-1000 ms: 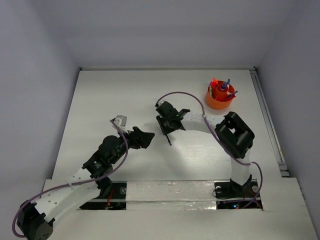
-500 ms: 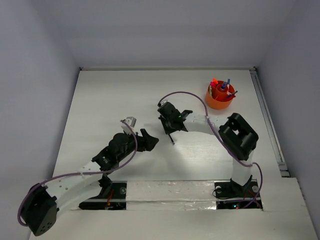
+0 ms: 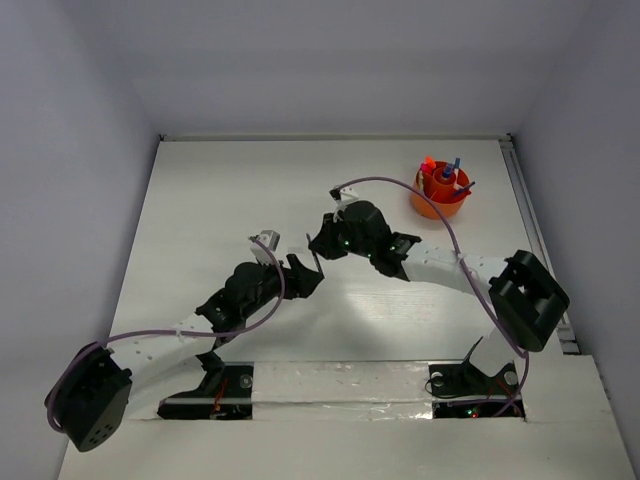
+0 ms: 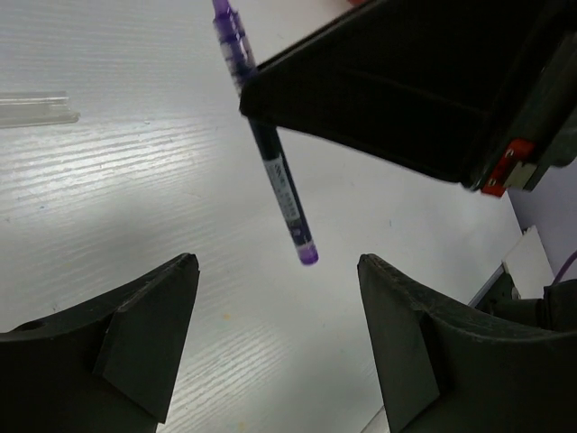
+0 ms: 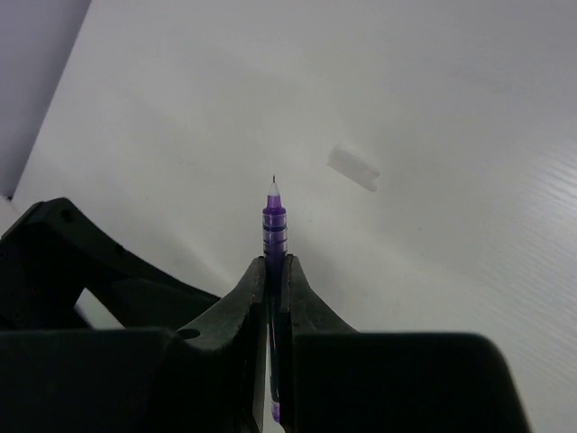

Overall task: Sort the stationery into containers
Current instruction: Pick up the pen from the center of the board.

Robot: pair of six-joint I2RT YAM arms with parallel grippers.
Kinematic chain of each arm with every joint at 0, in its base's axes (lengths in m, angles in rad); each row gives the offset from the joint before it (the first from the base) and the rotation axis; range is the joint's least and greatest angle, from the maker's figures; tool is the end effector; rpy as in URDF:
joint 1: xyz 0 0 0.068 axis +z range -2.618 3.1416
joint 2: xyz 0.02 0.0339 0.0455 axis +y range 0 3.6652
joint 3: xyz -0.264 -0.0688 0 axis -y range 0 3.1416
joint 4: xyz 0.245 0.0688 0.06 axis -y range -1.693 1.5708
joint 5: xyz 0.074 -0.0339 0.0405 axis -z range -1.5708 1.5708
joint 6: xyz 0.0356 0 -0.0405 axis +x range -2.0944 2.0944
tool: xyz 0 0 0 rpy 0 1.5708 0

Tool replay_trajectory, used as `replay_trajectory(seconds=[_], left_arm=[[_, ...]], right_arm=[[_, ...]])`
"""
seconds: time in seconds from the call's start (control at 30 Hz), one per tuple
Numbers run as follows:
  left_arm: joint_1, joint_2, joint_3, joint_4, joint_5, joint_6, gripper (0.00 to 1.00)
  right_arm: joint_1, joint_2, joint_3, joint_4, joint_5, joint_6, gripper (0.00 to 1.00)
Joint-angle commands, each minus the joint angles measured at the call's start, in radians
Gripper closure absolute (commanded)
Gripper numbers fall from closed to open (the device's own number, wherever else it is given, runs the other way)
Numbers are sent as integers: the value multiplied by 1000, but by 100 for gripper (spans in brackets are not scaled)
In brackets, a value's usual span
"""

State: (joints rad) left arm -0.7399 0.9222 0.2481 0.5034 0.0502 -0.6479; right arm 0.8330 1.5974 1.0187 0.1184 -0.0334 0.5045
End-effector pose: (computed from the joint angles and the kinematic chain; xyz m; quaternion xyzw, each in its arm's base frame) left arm 0.1445 -0.1344 0.1992 0.0513 0.7630 -0.4267 0.4828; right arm 0.2434 0.2695 0.2450 -0.1476 0.8368 0.3379 0.4047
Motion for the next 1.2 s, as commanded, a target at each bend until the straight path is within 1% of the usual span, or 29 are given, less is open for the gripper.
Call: replay_trajectory(seconds=[0.0,0.1,0.2,0.3,0.37,0.5,0.53,0.6,0.63,0.7,0.73,0.87,0.9,0.93,0.97,1.0,1.03,1.07,1.13,1.17], left_arm=[[-4,13,30,119,-15,-10,32],[-4,17,11,164,-30,-22,36],[-4,36,5,175,-39,-24,39],[-4,70,5,194,-35,-25,41],[-4,82,-3,211,-35,-35,44],[-4,95,-7,238,-36,-41,55],[-4,96,-4,238,-38,-39,61],[-4,98,-3,235,-39,-38,67],[-4,99,0,231,-39,-38,74],[-4,99,3,225,-38,-32,86],[-4,99,6,221,-38,-27,99],[-4,52,19,167,-36,2,100],[-4,37,20,134,-35,11,100],[-4,21,23,114,-39,23,100],[-4,-14,22,101,-41,27,100],[-4,-34,19,80,-39,28,100],[-4,-51,17,67,-41,28,100],[-4,-84,19,58,-39,30,100],[-4,-114,29,15,-41,31,100],[-4,-144,39,-2,-41,34,100]], right_arm=[[17,-5,-45,190,-108,87,100],[17,-13,-83,263,-138,114,100],[26,-22,-112,332,-155,135,100],[26,-39,-134,374,-172,150,100],[26,-48,-143,386,-178,155,100],[26,-62,-164,424,-184,169,100],[26,-63,-167,426,-184,170,100],[26,-70,-178,437,-184,175,100],[26,-74,-183,443,-184,177,100],[26,-88,-189,445,-178,175,100],[26,-91,-189,443,-175,175,100],[26,-137,-178,385,-154,148,100],[26,-151,-169,332,-152,108,99],[26,-180,-142,293,-148,82,90],[26,-195,-122,252,-146,54,84],[26,-209,-102,166,-145,1,79],[17,-238,-76,132,-142,-26,66],[17,-252,-68,106,-140,-47,60],[3,-275,-57,37,-142,-92,49],[-12,-298,-57,20,-140,-96,48]])
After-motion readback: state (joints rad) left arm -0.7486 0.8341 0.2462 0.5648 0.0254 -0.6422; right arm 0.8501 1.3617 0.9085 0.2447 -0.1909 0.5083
